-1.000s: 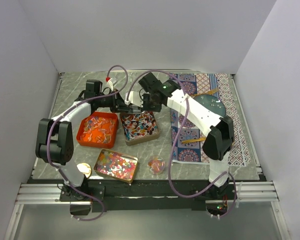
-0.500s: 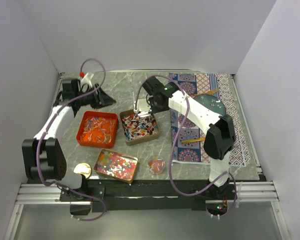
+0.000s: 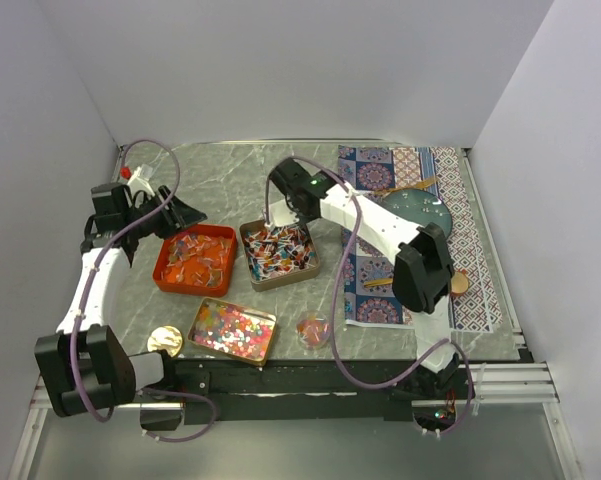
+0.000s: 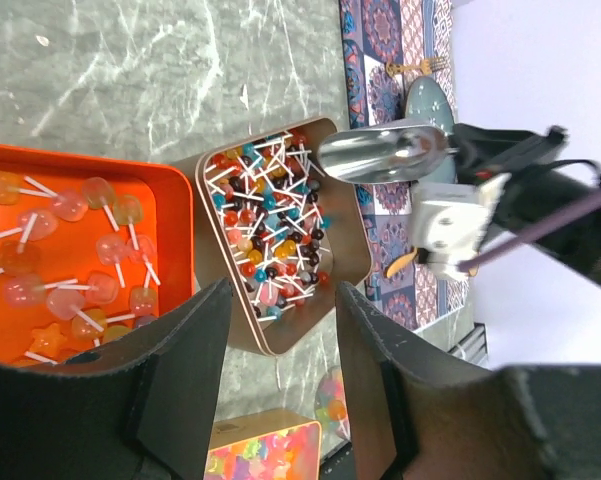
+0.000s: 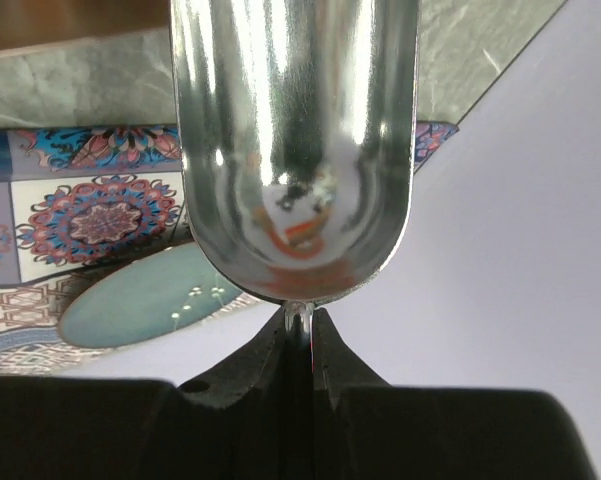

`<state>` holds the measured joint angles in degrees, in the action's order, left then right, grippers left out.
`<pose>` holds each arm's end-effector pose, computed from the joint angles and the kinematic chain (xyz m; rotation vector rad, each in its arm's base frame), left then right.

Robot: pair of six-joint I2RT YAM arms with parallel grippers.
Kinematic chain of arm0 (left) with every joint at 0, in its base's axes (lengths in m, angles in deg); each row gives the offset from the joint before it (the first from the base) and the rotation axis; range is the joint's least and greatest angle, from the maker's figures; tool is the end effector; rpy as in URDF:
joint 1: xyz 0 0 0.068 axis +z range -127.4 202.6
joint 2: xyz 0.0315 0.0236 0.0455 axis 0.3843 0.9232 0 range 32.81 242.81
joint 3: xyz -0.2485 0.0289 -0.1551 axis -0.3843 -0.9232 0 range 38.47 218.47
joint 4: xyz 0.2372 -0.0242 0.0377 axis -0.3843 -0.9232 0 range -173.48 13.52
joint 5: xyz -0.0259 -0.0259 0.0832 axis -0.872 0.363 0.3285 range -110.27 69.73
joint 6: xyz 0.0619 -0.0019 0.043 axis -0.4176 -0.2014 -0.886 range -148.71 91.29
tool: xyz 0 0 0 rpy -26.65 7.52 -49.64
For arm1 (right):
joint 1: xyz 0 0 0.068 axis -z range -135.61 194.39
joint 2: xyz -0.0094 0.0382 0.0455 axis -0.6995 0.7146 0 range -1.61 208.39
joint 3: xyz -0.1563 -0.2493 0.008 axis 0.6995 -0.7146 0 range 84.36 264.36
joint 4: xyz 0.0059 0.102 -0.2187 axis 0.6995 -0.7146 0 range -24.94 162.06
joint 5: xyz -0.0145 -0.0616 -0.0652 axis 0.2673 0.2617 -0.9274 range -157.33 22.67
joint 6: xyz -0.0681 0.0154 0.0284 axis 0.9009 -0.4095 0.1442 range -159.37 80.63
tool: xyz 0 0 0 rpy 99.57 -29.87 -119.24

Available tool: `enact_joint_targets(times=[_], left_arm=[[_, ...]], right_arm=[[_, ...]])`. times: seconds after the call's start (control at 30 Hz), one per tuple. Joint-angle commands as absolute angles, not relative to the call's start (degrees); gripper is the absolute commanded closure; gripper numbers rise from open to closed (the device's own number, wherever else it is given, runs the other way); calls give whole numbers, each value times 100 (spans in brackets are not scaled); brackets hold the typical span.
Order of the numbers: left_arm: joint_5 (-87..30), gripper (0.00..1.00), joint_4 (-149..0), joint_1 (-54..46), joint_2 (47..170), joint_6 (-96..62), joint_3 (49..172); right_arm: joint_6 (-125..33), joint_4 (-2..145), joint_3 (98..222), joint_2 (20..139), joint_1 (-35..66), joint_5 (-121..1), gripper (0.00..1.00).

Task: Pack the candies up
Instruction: Scoop the fake candies from the storage box.

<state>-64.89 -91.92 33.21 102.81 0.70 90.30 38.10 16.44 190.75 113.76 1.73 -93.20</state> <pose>0.2563 0.0026 0.3038 -0.2825 2.1164 -1.0270 0.3343 0.2702 0.2780 -2.3106 1.4947 -0.7875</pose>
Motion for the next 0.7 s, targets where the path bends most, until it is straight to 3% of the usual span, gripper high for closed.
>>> enact_joint_targets(times=[0.0,0.33,0.67], left_arm=[[-6500,48,-8966,3429,10005,100,8883],[-6544,47,-8817,3429,9900,214,8883],[-6421,46,-8896,3464,9741,170,8866]], right_arm=[[7436,1353,19290,11809,0,-10240,100],[8244,1827,18456,11819,-202,-11128,100],[8184,2012,17832,11731,-799,-10680,100]])
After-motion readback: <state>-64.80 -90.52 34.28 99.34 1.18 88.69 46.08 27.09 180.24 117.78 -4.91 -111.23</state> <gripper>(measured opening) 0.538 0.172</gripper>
